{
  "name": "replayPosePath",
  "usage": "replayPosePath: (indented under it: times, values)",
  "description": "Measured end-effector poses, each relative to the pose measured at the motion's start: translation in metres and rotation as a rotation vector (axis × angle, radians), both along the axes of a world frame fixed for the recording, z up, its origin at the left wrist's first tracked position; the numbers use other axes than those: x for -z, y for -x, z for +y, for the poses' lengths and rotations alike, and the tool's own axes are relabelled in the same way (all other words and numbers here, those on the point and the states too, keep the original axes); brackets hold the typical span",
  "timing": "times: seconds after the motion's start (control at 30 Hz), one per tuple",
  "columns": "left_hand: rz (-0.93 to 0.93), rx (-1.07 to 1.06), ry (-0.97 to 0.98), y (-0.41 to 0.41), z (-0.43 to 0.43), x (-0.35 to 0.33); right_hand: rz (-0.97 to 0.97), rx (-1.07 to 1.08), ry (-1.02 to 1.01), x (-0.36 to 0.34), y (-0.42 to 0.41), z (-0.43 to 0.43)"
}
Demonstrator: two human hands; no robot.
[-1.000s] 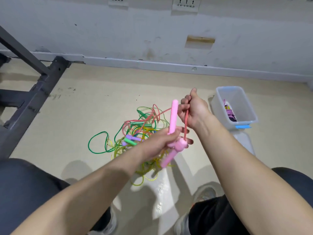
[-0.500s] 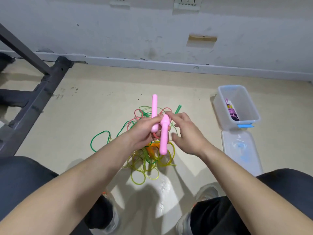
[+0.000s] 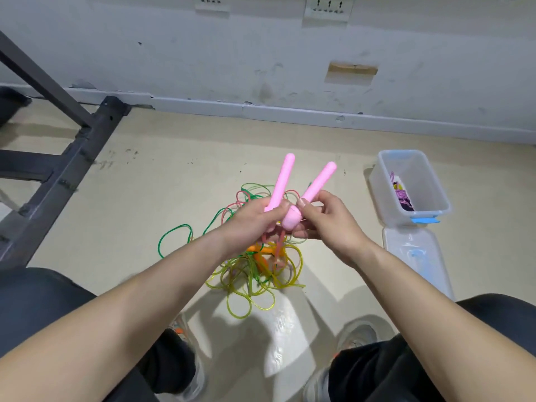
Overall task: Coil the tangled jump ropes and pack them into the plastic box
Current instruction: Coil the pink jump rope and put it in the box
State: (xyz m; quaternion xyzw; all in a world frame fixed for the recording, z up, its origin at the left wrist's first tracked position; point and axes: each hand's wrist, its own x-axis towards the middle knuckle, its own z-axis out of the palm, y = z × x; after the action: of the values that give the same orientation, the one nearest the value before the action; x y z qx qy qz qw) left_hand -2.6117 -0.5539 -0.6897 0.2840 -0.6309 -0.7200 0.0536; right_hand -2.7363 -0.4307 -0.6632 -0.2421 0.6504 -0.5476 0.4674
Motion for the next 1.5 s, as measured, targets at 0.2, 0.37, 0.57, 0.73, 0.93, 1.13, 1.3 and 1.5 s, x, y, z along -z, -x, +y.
replayPosePath:
  times: [0.2, 0.37, 0.57, 0.73, 0.93, 1.13, 1.3, 1.5]
  values:
    - [0.031, 0.11, -0.216, -0.006, 0.004, 0.002, 0.069, 0.026, -0.112, 0.008, -0.01, 0.001]
    - [-0.113, 0.322, 0.034, -0.012, -0.013, -0.002, 0.825, 0.08, -0.503, -0.001, 0.009, 0.008]
    - [-0.322, 0.763, 0.434, 0.003, -0.023, -0.021, 1.103, -0.703, -0.321, -0.027, 0.005, 0.001]
    - [-0.405, 0.776, 0.653, 0.001, -0.034, -0.028, 0.438, -0.735, -0.362, 0.004, -0.005, 0.003]
    - [-0.238, -0.196, 0.636, -0.023, -0.022, -0.004, 0.02, -0.253, -0.229, 0.022, -0.015, 0.006]
    - [-0.205, -0.167, -0.606, -0.016, 0.014, -0.006, -0.073, -0.085, -0.086, 0.026, -0.045, 0.003]
    - [0.071, -0.467, -0.595, 0.001, 0.018, 0.002, -0.084, -0.064, -0.156, 0.034, -0.071, 0.01]
    - [0.03, -0.367, -0.518, -0.006, 0.017, 0.0, -0.08, -0.184, -0.252, 0.036, -0.073, 0.012]
